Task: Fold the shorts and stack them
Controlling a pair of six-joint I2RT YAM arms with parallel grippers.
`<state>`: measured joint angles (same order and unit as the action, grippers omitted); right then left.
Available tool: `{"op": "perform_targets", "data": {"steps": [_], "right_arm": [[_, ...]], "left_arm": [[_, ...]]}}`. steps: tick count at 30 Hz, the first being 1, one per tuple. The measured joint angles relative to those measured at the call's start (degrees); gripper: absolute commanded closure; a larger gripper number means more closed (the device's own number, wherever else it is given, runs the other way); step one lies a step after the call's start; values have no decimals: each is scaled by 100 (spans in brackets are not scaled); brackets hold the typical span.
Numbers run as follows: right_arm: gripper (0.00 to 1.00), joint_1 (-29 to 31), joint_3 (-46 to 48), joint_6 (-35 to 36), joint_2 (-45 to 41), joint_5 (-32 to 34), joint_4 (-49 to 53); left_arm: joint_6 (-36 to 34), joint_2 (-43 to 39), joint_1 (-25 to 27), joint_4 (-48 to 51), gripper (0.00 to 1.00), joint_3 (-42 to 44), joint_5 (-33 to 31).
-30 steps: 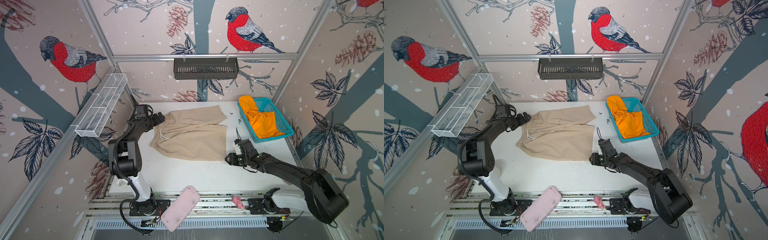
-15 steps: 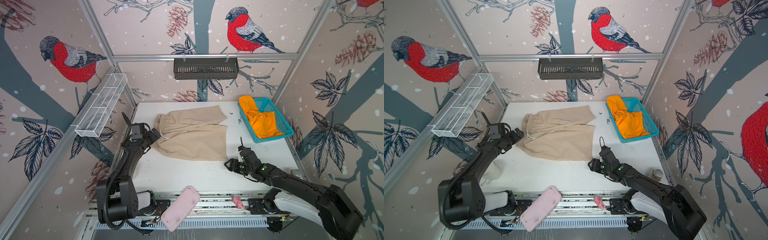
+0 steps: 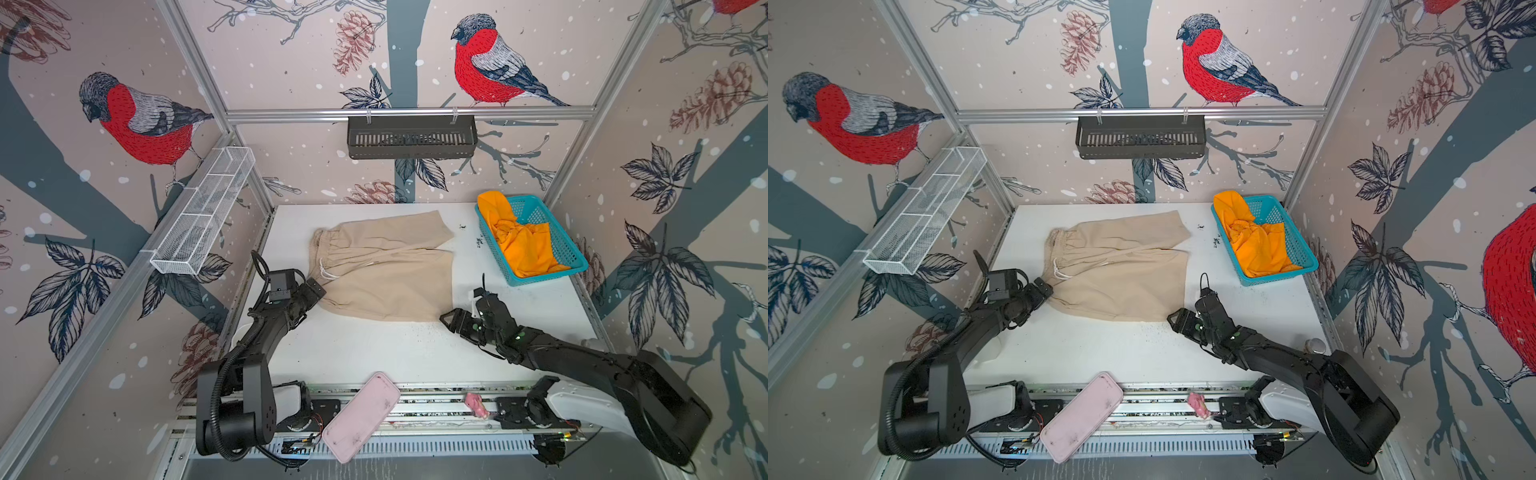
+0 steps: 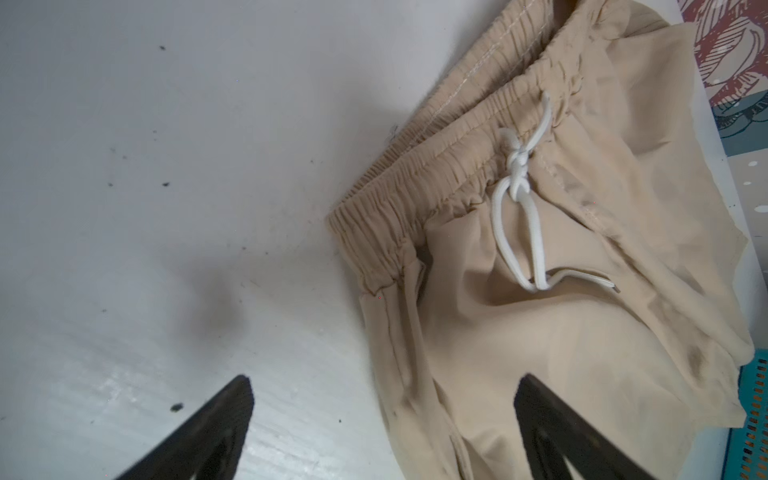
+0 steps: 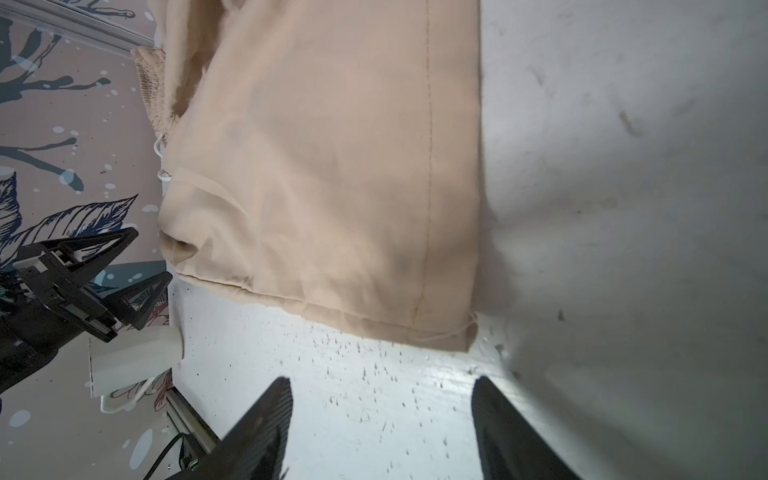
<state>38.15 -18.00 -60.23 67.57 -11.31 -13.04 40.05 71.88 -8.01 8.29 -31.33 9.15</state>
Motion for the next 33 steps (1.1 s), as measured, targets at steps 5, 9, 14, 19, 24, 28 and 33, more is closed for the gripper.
{"op": "perform_targets", "data": {"steps": [5, 9, 14, 19, 24, 28, 33], "right_arm": [[32, -28, -35, -2, 426, -20, -293], [47, -33, -92, -2, 726, 28, -549], [73, -42, -4, -4, 815, 284, -728], [96, -79, -282, 214, 1032, 420, -612], [98, -81, -588, 671, 935, 656, -256], [98, -63, -774, 997, 750, 890, 103], [98, -35, -859, 1360, 413, 1134, 573]], "left_arm": [[57, 369, 0, -527, 2, 155, 66], [160, 573, 0, -1252, 2, 258, 179], [247, 785, 0, -1875, 4, 328, 249], [238, 942, -2, -2100, 34, 350, 260], [181, 1040, 0, -1974, 90, 343, 282], [50, 1121, 0, -1912, 100, 245, 280], [-103, 1069, 20, -1541, 100, -2, 264]]}}
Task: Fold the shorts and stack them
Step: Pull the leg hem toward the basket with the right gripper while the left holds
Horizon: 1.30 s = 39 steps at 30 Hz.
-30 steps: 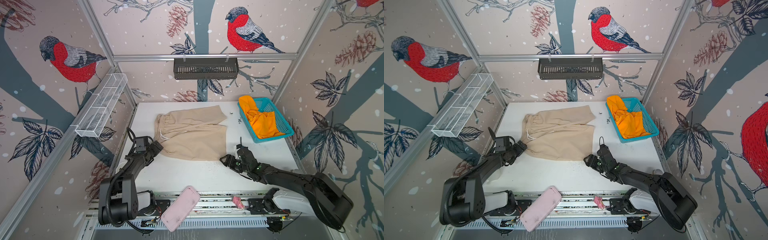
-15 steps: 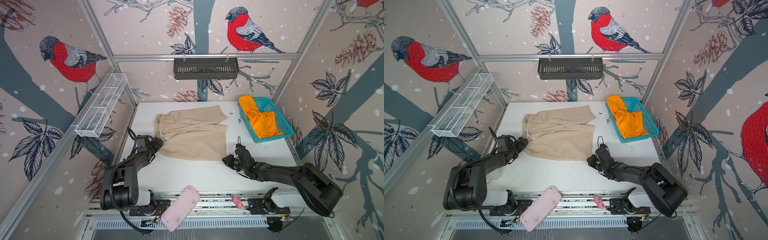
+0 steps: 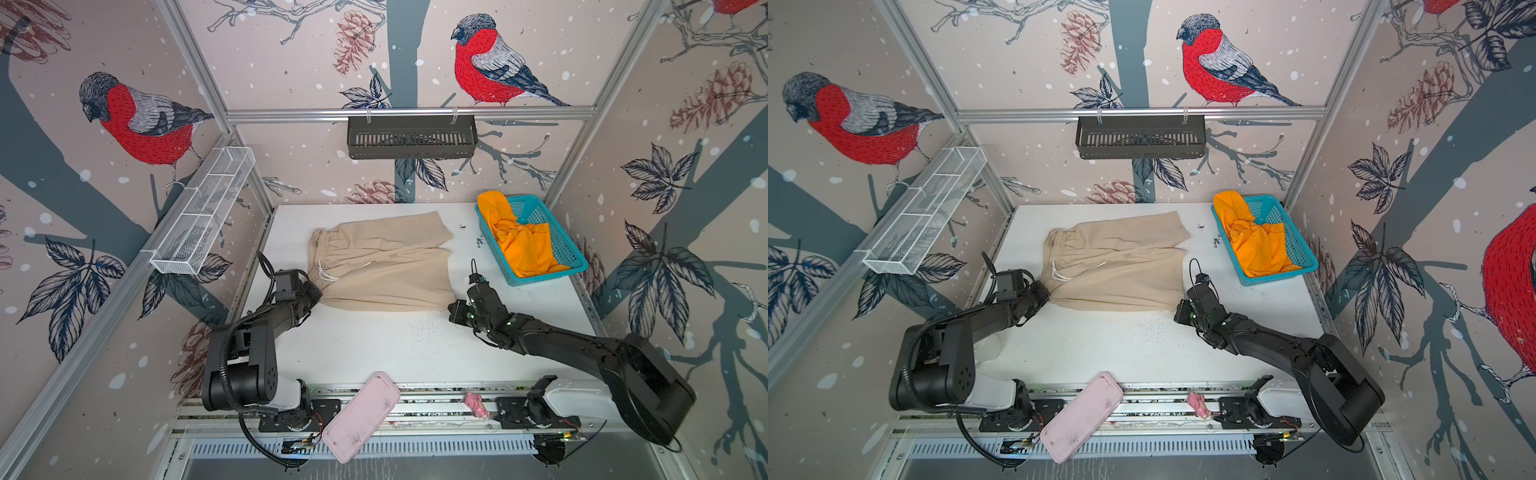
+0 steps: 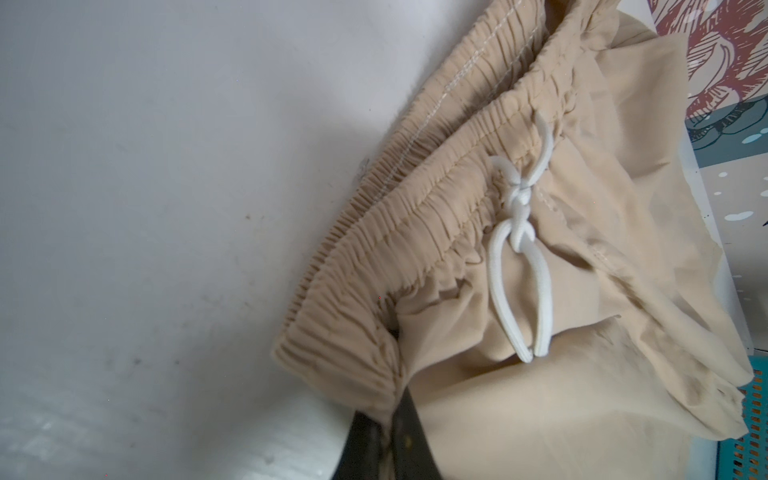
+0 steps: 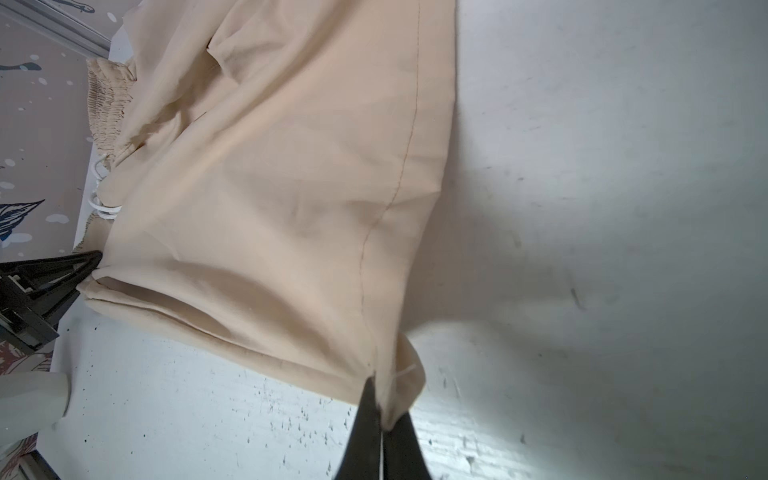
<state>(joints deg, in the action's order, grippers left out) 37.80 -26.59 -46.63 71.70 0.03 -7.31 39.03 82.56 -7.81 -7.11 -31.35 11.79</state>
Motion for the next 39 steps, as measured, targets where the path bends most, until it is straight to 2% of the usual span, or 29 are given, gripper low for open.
{"op": "perform_targets", "data": {"steps": [2, 7, 12, 18, 25, 32, 36, 39], "right_arm": [[98, 0, -76, 116, -177, 120, 210], [98, 0, -446, 503, -619, 509, 872], [98, 13, -901, 852, -1185, 750, 1563], [99, 122, -1268, 1261, -1742, 813, 2245], [99, 568, -1971, 1576, -2116, 1340, 3281], [99, 767, -3185, 1814, -1580, 1707, 4284], [99, 76, -3324, 2212, -918, 1270, 4269], [99, -337, -3569, 2601, -267, 918, 4037]], "left_arm": [[-118, -66, 90, 352, 100, -262, -57], [-675, -103, 529, 1513, 91, -1394, -468], [-1231, -280, 632, 2863, 88, -2264, -708], [-1705, -439, 737, 4135, 88, -2907, -896], [-1967, -713, 1071, 5257, 87, -3150, -1187], [-2098, -1237, 1285, 6314, 81, -3641, -1613], [-2214, -1187, 1303, 6408, 82, -3576, -1631], [-2280, -765, 1305, 6354, 82, -3598, -1679]]}}
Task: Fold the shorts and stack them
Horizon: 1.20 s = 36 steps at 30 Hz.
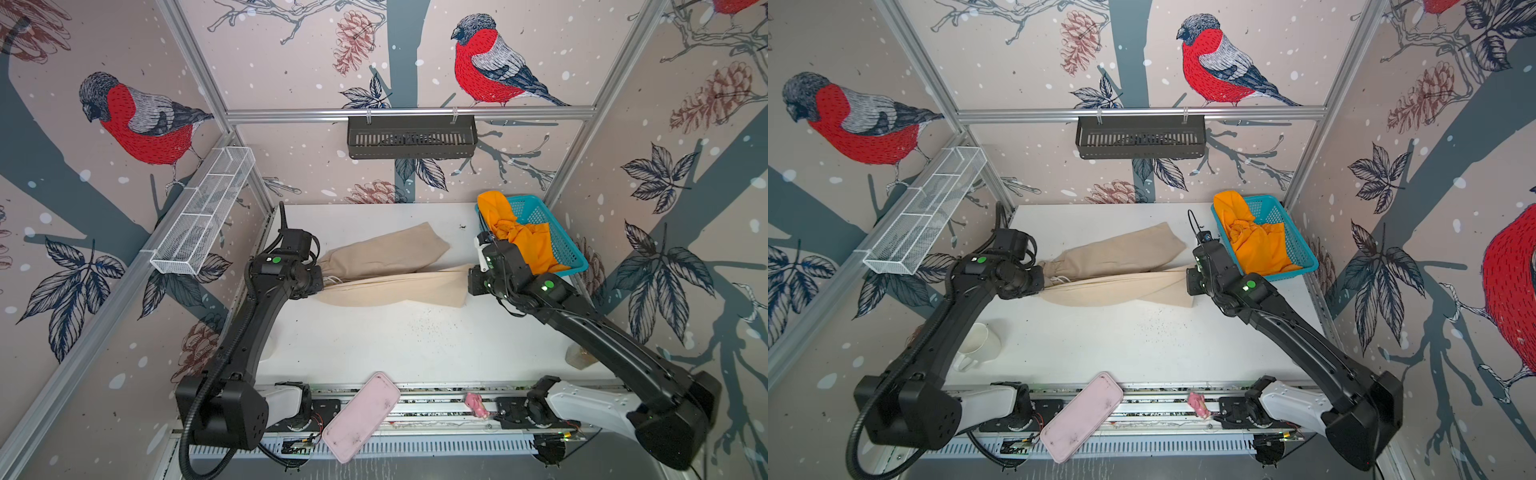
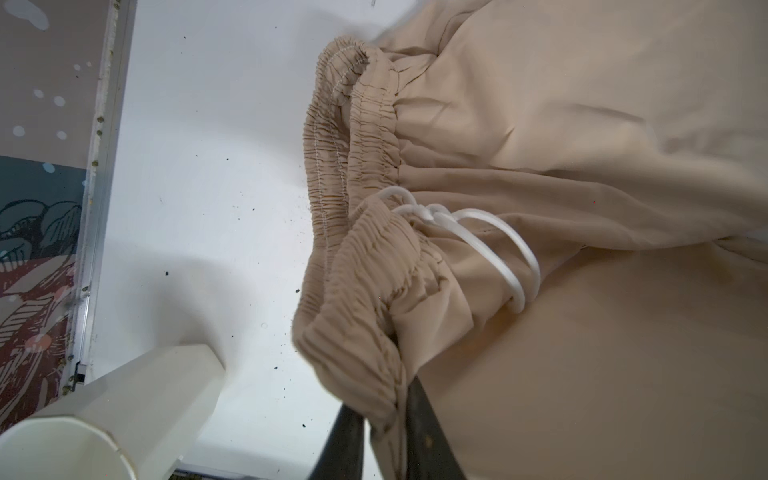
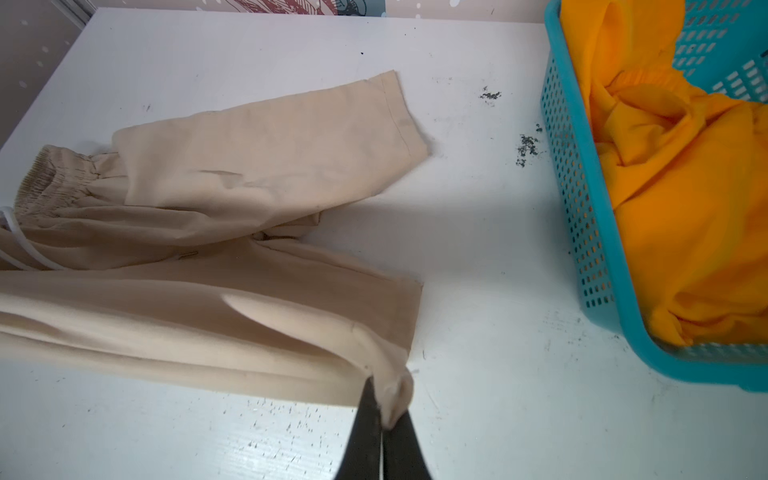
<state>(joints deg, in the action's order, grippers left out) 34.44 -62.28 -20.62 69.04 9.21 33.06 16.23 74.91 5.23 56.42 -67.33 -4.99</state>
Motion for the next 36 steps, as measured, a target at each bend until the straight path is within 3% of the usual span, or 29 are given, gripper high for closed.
{"op": "perform_targets", "data": {"steps": [7, 11, 14, 19, 22, 29, 36], "right_arm": [[99, -400, -1506, 837, 1821, -415, -337], [100, -616, -2363, 1220, 2712, -623, -269], [100, -745, -2806, 1425, 3128, -820, -149], [99, -822, -3340, 1637, 3460, -955, -4], [99, -824, -3226, 1692, 3257, -973, 17], [100, -682, -2131, 1735, 1910, -966, -44], [99, 129, -979, 1447, 243, -308, 15]], "left_arm": [[-9, 1526, -63, -76, 86, -470, -474], [-9, 2175, -90, -96, 94, -863, -533], [-9, 2441, -160, -170, 100, -1154, -529], [-9, 2524, -262, -181, 100, -1534, -566], [-7, 2256, -269, -188, 100, -1510, -557], [11, 1241, -275, -98, 100, -1207, -417], [20, 267, -280, 286, 100, -774, -407]]}}
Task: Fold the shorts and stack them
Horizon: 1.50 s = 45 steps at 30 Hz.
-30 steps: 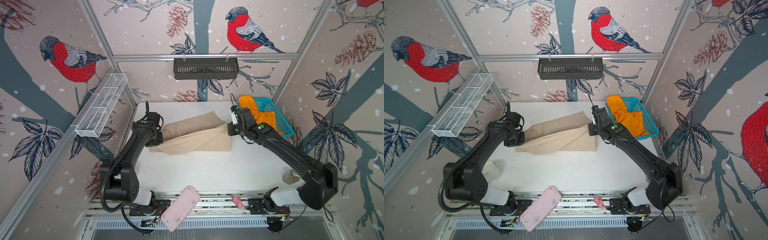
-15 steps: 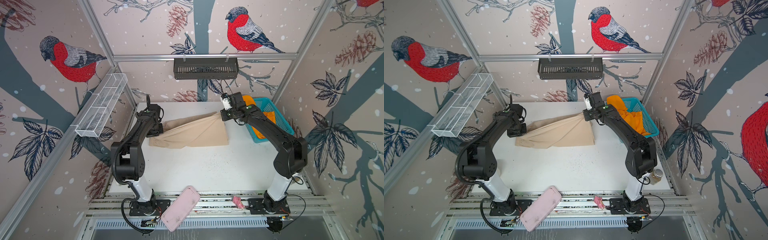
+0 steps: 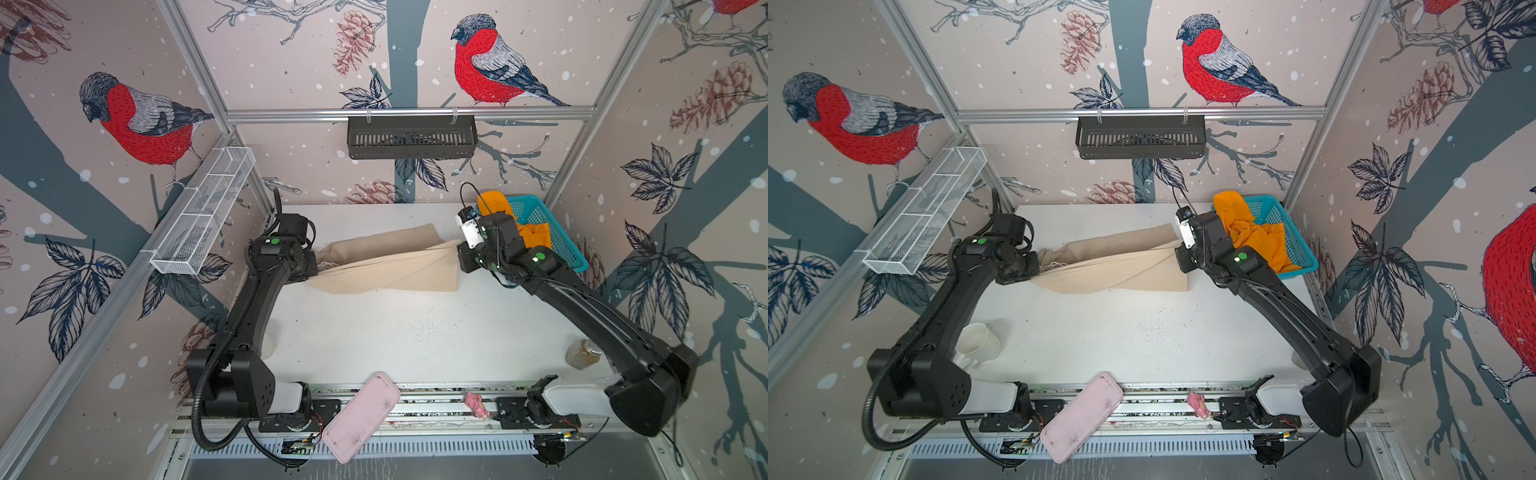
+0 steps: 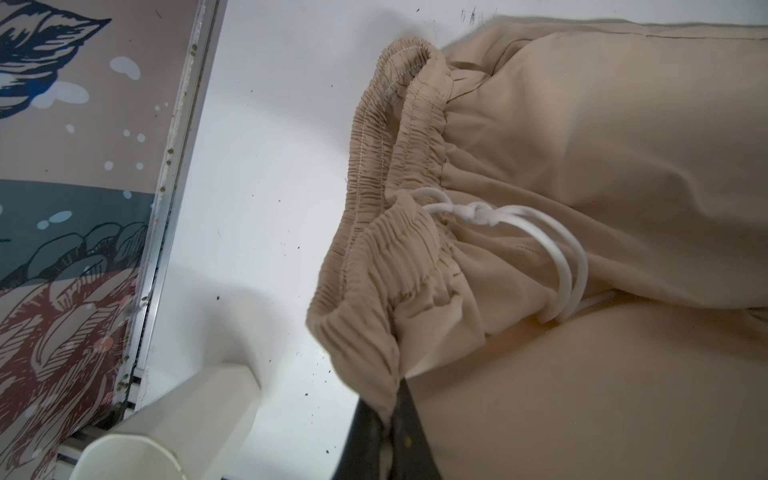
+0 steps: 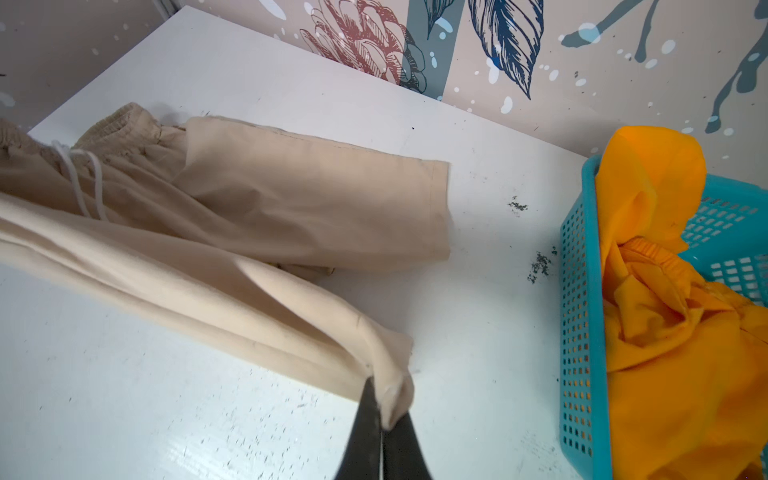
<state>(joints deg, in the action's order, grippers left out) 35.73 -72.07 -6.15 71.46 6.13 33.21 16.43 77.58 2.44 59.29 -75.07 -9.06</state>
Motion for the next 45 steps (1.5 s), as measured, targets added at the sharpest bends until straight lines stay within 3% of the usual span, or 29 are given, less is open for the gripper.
{"op": "perform_targets", "data": {"steps": [6, 13, 21, 30, 36, 37, 39, 40, 43, 45], "right_arm": [[100, 817, 162, -404, -1058, 717, 120], [100, 809, -66, -422, -684, 1056, 238], [100, -348, -754, 127, 981, -140, -24], [100, -807, -2822, 822, 3405, -1134, 280], [97, -1069, -3637, 1073, 4529, -1635, 566], [92, -1102, -3718, 1082, 4658, -1711, 570], [64, -1152, -3858, 1102, 4913, -1788, 549], [58, -1178, -3895, 1113, 5001, -1646, 507], [32, -1325, -3941, 1123, 5213, -1469, 251], [25, -1342, -3943, 1097, 5294, -1499, 92]], "left_arm": [[-31, -933, 0, 164, 100, 247, 192], [-146, -1172, -55, 42, 100, 575, 337], [-168, 181, -157, -479, 100, 793, 507], [-26, 1410, -501, -634, 100, 634, 476], [11, 2131, -638, -778, 98, 354, 479], [11, 2205, -654, -785, 82, 295, 479], [4, 2380, -715, -778, 49, 116, 413], [-20, 2446, -748, -745, 5, 35, 190], [15, 2632, -841, -599, 1, -269, -199], [26, 2677, -831, -614, 1, -573, -293]]}}
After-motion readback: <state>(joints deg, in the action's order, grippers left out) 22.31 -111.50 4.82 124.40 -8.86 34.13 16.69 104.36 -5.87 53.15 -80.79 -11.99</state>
